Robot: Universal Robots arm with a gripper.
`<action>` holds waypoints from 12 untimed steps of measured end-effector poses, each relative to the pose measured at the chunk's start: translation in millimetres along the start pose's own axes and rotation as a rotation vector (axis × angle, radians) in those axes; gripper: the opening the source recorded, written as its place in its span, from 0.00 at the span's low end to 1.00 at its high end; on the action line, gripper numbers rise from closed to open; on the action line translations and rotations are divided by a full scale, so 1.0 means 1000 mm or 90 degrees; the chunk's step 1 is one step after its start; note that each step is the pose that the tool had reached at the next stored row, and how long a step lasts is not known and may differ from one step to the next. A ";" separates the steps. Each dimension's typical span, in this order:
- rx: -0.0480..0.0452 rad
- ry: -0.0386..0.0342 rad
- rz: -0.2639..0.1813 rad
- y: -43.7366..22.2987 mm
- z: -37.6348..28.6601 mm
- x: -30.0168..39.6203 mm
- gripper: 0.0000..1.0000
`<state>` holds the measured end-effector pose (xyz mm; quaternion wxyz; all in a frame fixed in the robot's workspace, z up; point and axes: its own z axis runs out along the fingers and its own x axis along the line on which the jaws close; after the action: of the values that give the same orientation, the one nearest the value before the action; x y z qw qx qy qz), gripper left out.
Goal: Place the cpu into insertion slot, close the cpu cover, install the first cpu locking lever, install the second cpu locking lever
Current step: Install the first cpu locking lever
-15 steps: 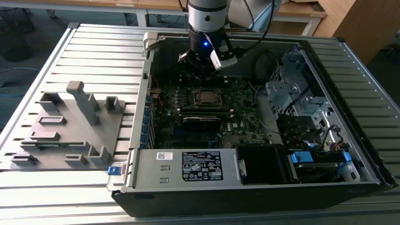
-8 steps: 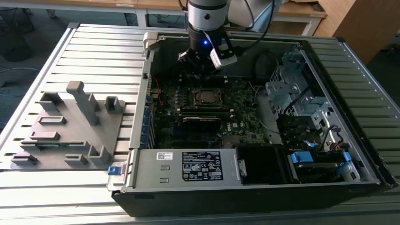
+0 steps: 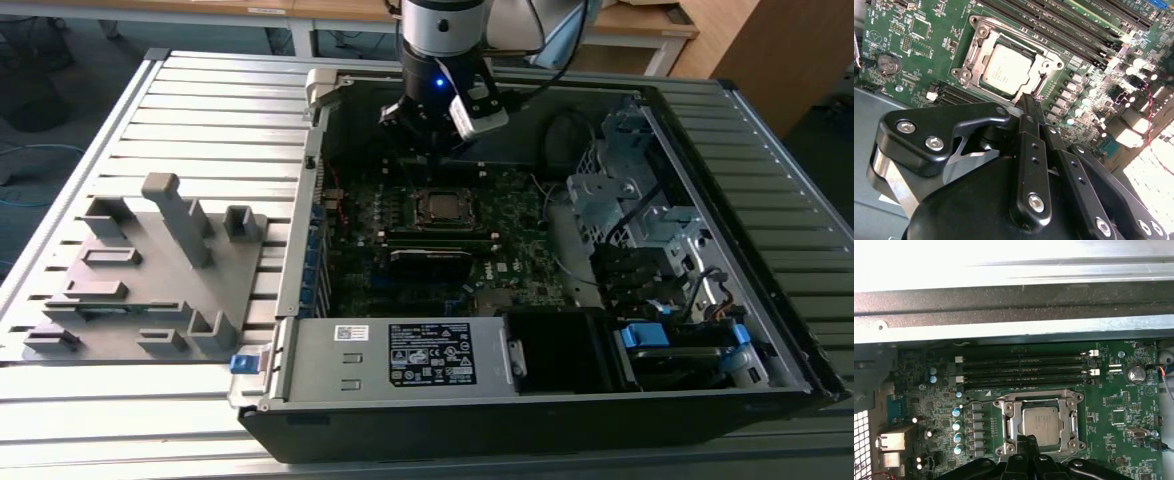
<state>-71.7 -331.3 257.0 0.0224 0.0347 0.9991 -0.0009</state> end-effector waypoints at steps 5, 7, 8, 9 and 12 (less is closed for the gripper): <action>-0.0009 -0.0001 0.000 -0.0003 -0.0002 0.0037 0.10; -0.0009 -0.0005 0.000 -0.0006 -0.0002 0.0079 0.10; -0.0009 -0.0009 0.000 -0.0007 -0.0002 0.0103 0.10; -0.0010 -0.0013 0.000 -0.0009 -0.0003 0.0131 0.10; -0.0011 -0.0028 0.000 -0.0015 -0.0004 0.0215 0.10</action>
<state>-93.2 -331.4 256.5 0.0246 0.0347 0.9991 -0.0002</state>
